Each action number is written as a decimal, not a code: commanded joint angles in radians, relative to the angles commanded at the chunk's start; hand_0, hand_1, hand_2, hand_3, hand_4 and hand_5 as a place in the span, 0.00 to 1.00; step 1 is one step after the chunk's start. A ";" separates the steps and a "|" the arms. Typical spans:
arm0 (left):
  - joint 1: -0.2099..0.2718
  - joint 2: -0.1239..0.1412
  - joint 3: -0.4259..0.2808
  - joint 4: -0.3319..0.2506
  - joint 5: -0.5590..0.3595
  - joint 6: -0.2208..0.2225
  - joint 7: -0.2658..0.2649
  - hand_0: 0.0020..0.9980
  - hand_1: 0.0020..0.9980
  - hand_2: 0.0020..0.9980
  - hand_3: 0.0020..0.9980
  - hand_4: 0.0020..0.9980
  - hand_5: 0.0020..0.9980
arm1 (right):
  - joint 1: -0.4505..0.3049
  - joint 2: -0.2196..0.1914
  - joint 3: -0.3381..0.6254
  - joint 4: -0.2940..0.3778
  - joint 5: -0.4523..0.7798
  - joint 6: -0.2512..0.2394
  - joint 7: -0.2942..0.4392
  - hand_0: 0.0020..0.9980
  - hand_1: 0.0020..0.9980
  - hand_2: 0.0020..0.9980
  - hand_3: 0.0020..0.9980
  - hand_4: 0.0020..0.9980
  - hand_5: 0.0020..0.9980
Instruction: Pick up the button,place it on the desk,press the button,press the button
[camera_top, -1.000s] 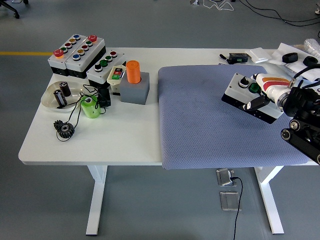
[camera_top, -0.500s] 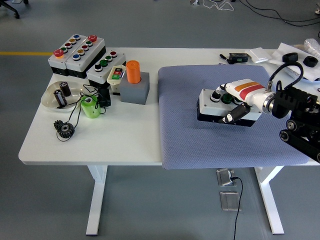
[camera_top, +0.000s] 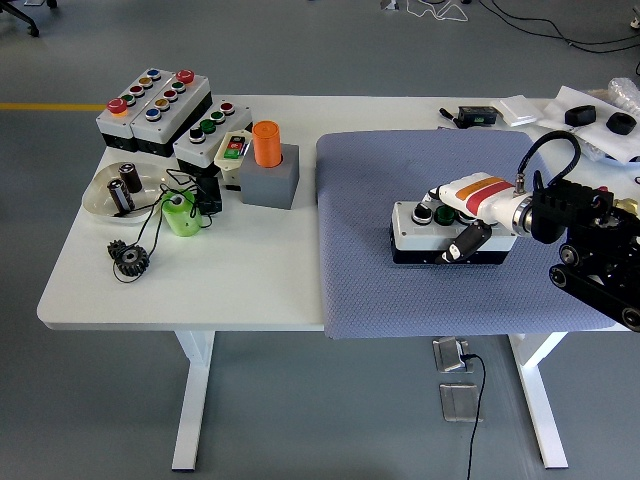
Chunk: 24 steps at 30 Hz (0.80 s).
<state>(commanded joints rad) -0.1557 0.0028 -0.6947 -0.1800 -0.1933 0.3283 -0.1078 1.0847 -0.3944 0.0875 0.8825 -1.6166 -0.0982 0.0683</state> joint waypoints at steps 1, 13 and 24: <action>0.000 0.000 0.000 0.000 0.000 0.000 0.000 0.66 0.71 0.73 0.51 0.32 0.94 | 0.000 0.001 0.000 -0.002 0.000 0.000 0.000 0.00 0.01 0.16 0.33 0.47 0.11; -0.004 -0.001 -0.004 0.000 0.004 0.001 0.001 0.66 0.71 0.73 0.51 0.32 0.94 | -0.009 -0.005 0.012 -0.002 -0.041 -0.007 -0.021 0.16 0.12 0.30 0.46 0.52 0.13; -0.005 0.000 -0.003 0.000 -0.001 -0.001 -0.001 0.66 0.71 0.73 0.51 0.32 0.94 | -0.011 -0.007 0.012 0.002 -0.102 -0.012 -0.064 0.49 0.42 0.60 0.61 0.72 0.22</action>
<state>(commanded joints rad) -0.1612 0.0028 -0.6976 -0.1800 -0.1940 0.3276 -0.1092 1.0741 -0.4011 0.0998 0.8847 -1.7183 -0.1106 0.0047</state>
